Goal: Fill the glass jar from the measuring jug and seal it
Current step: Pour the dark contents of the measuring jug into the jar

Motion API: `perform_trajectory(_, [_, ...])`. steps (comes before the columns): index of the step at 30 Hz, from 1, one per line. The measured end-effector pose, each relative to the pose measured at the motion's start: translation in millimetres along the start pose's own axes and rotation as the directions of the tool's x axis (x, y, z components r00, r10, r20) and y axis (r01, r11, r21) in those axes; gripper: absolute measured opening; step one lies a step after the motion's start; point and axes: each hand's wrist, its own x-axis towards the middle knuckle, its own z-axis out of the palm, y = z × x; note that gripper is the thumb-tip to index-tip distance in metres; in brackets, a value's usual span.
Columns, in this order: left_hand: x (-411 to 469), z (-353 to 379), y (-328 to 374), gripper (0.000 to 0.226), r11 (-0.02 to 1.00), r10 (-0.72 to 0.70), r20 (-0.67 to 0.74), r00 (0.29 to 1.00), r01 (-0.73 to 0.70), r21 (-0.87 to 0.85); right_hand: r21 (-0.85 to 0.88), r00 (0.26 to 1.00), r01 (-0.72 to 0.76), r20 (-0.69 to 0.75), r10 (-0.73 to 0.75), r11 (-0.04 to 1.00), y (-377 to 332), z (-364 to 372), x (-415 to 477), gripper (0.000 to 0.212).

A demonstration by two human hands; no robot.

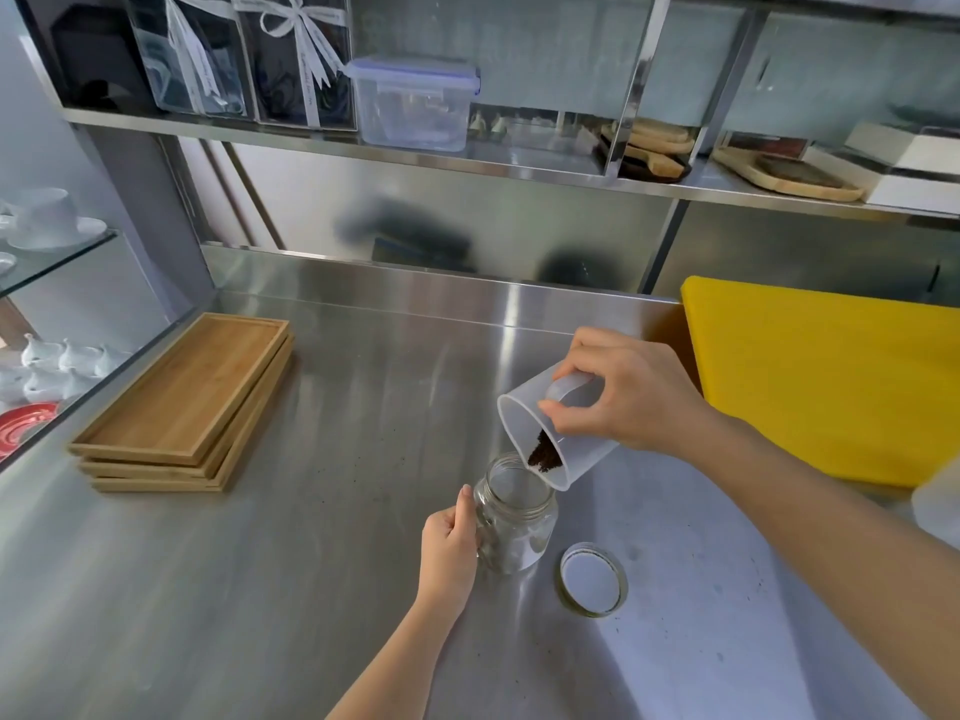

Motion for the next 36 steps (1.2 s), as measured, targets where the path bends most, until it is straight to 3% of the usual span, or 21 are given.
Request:
perform_trajectory(11, [0.8,0.4,-2.5,0.057,1.000,-0.016,0.003,1.000,0.016,-0.009,-0.012,0.999,0.030,0.025,-0.029,0.999,-1.0,3.2,3.4,0.042])
perform_trajectory(18, [1.5,0.0,-2.5,0.057,0.999,-0.021,-0.002,1.000,0.021,0.027,-0.044,0.987,0.150,0.059,-0.147,0.988,1.1,9.8,2.7,0.048])
perform_trajectory(36, [-0.4,0.3,-0.2,0.054,0.999,-0.001,-0.004,1.000,0.002,0.039,-0.041,0.962,0.274,0.009,-0.274,0.961,4.0,15.2,0.6,0.048])
